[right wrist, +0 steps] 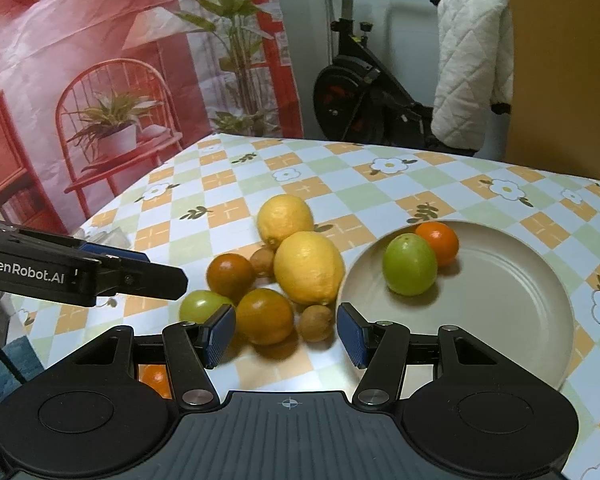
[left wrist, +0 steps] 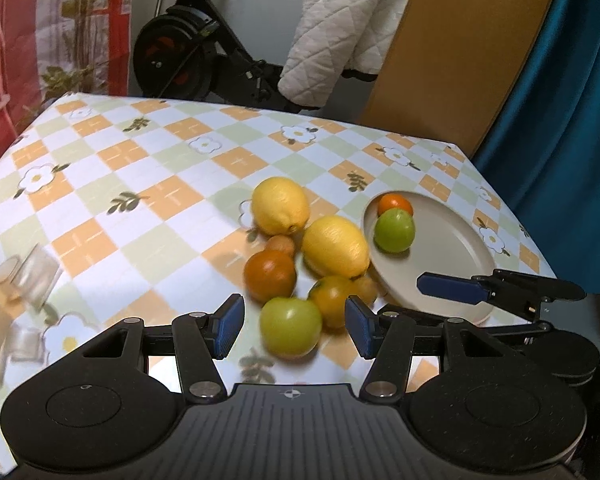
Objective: Organize fruits
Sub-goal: 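Move the left gripper back to the pile toward another orange, then close the left gripper around the small orange, then carry the orange with the left gripper over the beige plate and lower it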
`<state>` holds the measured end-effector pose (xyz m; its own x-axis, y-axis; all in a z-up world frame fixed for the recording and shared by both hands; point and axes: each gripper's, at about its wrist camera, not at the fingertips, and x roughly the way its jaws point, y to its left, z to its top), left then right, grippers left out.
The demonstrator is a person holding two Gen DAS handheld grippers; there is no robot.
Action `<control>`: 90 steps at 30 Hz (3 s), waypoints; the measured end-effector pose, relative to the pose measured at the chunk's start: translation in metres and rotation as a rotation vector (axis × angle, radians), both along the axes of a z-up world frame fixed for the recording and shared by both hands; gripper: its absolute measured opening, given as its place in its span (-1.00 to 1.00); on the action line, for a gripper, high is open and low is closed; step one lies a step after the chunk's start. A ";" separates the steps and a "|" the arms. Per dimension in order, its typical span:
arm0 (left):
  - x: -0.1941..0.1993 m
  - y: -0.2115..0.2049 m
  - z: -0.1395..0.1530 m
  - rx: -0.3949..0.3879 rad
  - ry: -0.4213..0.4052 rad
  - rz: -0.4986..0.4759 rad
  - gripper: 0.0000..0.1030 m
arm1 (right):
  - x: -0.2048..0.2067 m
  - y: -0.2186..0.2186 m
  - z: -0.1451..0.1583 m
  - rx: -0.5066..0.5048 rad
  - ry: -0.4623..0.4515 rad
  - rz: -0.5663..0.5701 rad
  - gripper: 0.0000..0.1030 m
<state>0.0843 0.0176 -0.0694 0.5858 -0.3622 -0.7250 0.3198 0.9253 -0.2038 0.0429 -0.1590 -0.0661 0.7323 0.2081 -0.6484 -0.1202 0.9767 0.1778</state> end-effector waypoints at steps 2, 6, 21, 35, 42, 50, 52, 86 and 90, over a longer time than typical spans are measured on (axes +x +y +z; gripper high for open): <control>-0.004 0.006 -0.002 -0.001 0.009 0.008 0.13 | -0.001 0.005 0.000 -0.005 0.002 0.018 0.02; -0.010 0.013 -0.008 -0.012 0.033 0.019 0.13 | -0.003 0.014 0.000 -0.015 0.006 0.050 0.02; -0.019 0.032 -0.033 -0.070 0.123 0.033 0.09 | -0.013 0.063 -0.009 -0.103 0.068 0.229 0.00; -0.017 0.020 -0.048 -0.096 0.179 -0.021 0.09 | -0.011 0.077 -0.029 -0.099 0.138 0.304 -0.22; -0.013 0.018 -0.058 -0.145 0.206 -0.041 -0.11 | -0.008 0.079 -0.036 -0.099 0.146 0.308 -0.36; -0.008 0.004 -0.059 -0.131 0.193 -0.068 -0.24 | -0.006 0.073 -0.036 -0.087 0.137 0.283 -0.41; -0.007 -0.002 -0.056 -0.123 0.185 -0.079 -0.24 | -0.006 0.069 -0.035 -0.080 0.131 0.267 -0.41; 0.029 -0.105 -0.019 -0.104 0.083 -0.254 -0.24 | -0.007 -0.036 -0.003 -0.024 0.016 -0.011 -0.41; 0.031 -0.111 -0.020 -0.104 0.080 -0.263 -0.24 | -0.007 -0.043 -0.005 -0.022 0.012 -0.029 -0.41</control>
